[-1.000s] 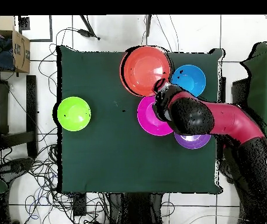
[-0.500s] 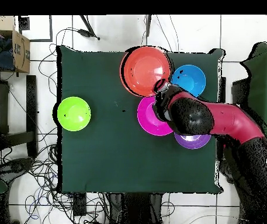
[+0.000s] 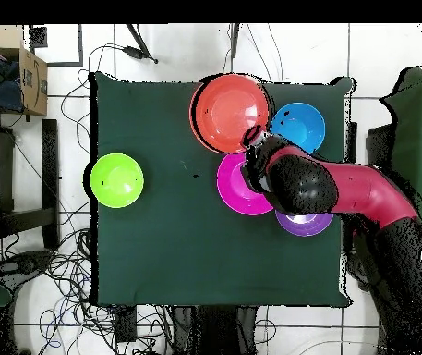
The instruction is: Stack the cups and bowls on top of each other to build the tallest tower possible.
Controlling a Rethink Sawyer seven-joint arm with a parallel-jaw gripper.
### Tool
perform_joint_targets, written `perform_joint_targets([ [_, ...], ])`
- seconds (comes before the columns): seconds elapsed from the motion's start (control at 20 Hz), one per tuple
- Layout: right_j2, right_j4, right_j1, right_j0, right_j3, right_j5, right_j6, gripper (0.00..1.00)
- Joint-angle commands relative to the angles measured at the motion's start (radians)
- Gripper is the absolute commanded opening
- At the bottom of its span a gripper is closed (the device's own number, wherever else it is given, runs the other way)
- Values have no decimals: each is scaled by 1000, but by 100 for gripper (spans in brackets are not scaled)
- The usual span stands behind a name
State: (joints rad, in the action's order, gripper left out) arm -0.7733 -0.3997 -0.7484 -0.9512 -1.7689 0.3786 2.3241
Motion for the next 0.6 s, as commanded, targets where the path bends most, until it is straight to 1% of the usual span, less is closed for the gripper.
perform_joint_targets([
  [0.05, -4, -68, 30, 38, -4, -43, -73, 0],
  [0.6, 8, -75, 42, 52, 19, -44, -69, 0],
])
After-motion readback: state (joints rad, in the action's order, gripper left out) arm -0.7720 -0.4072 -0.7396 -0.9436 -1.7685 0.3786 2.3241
